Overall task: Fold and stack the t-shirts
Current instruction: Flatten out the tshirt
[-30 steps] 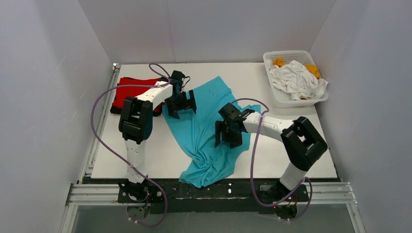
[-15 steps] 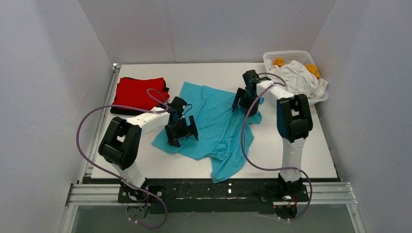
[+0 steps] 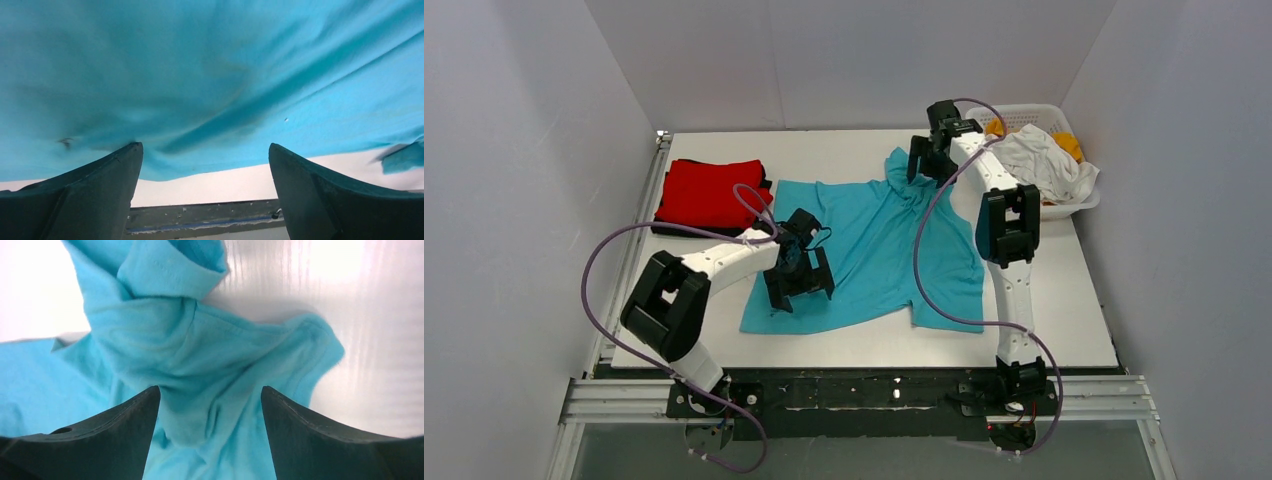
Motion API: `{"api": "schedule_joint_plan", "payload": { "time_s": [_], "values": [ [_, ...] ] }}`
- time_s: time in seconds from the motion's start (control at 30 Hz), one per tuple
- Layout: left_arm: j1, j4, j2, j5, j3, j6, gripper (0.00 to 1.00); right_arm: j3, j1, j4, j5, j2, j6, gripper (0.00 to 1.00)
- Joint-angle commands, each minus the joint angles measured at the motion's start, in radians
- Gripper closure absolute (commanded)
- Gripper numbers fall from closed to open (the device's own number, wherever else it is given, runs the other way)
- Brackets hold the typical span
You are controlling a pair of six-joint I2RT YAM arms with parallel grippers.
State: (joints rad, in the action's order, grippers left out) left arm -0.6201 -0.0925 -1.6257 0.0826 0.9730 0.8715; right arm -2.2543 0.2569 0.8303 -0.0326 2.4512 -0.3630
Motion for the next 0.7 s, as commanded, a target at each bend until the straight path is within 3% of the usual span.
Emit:
{"api": "schedule_joint_plan", "payload": {
  "time_s": [0.0,0.17,0.37,0.5,0.67],
  "values": [
    [0.042,-0.193,0.061,-0.100,0.088,-0.088,0.02,0.036,-0.001,0.025,-0.023,-0.211,0.065,0.17],
    [0.047,-0.385,0.263,-0.230,0.098,-0.108,0.02,0.223,0.001,0.031,-0.076,-0.471,0.031,0.13],
    [0.223,-0.492,0.563,-0.279,-0.161,-0.037,0.02,0.783,0.000,-0.094,-0.187,-0.886,-0.102,0.11],
    [0.379,-0.404,0.656,-0.193,-0.310,-0.035,0.02,1.111,-0.001,-0.197,-0.231,-1.144,-0.217,0.10],
    [0.501,-0.215,0.617,-0.022,-0.426,0.005,0.02,1.328,0.000,-0.266,-0.146,-1.363,-0.266,0.11]
  ]
}}
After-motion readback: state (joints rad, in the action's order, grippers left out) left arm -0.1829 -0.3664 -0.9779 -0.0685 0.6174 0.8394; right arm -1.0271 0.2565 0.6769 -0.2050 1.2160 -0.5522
